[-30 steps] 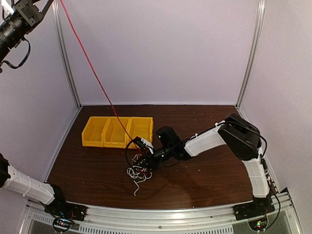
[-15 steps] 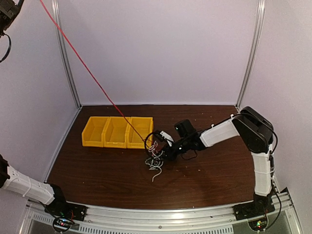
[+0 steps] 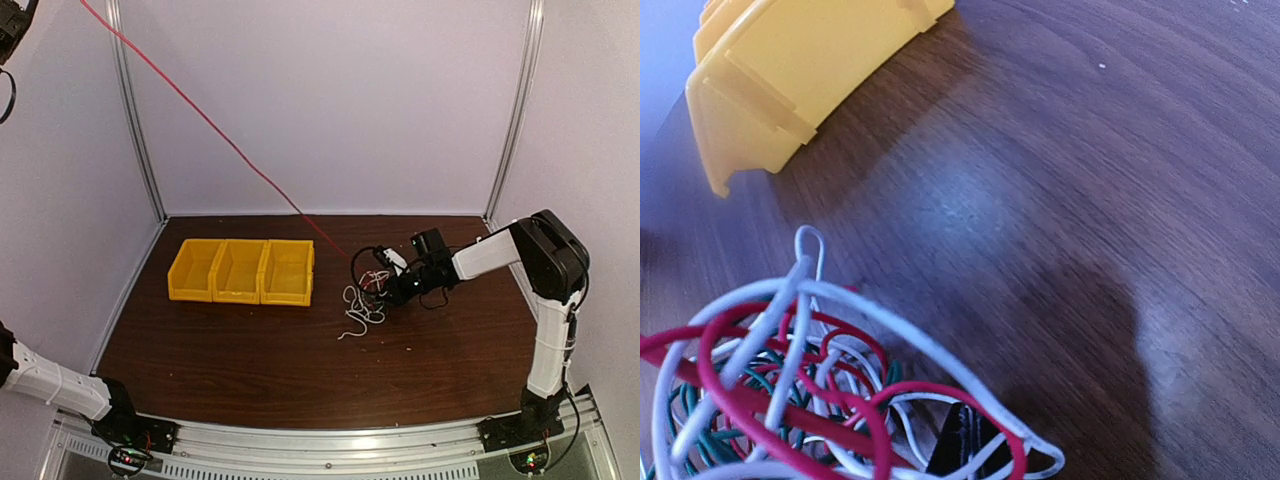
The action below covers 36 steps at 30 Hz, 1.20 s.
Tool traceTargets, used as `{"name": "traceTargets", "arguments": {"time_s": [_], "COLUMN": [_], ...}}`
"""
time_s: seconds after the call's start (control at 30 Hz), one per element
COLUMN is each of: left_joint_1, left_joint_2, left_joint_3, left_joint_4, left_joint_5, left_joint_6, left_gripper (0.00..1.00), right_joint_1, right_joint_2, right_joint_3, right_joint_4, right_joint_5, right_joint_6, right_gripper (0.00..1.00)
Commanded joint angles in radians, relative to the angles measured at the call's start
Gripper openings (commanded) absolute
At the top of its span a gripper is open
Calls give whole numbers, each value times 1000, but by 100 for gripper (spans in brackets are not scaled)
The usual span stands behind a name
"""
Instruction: Untangle the cables
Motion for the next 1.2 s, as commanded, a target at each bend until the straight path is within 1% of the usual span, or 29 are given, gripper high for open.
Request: {"name": "traceTargets", "arguments": {"time_s": [0.0,0.13,0.23,0.3,0.43,0.5,0.6,0.73,0.8,0.87,0.97,1.03,1.1,1.17], "left_joint_1": [0,1,0,0,0,0,0,0,0,0,1,0,0,0], "left_joint_2": [-4,-16,-44,-59,-68,-77,-94,-82,-92,-101,-122,-133,-134,-115], "left_joint_3": [-12,-9,-11,-2,1,-33,-128,-225,-300,-366,-455,-500,-525,-509], "left_joint_4": [56,76,123,141,143,145,146,66,61,59,46,33,11,-25], "left_joint_5": [-21,-74,-108,-117,-161,-178,-181,-117,-85,-79,-82,-70,-39,17], "left_joint_6": [17,35,44,80,120,132,130,78,59,57,22,-5,-30,-41], "left_gripper": [0,0,0,0,0,0,0,0,0,0,0,0,0,0], "right_joint_1": [-24,-54,-114,-162,-219,-234,-242,-241,-243,-240,-228,-209,-188,-169], "right_joint_2": [-32,-43,-17,-1,6,5,-9,-76,-126,-167,-228,-280,-322,-350], "right_joint_3": [-13,-10,0,11,55,73,70,53,52,69,99,104,123,149], "right_joint_4": [-65,-64,-56,-54,-67,-89,-97,-90,-92,-128,-202,-224,-257,-288], "right_joint_5": [53,76,65,49,29,32,31,-13,-43,-68,-85,-78,-82,-100], "right_joint_6": [11,53,128,160,160,140,120,85,34,0,-71,-116,-153,-170], "right_gripper": [0,0,0,0,0,0,0,1,5,12,30,39,44,46]}}
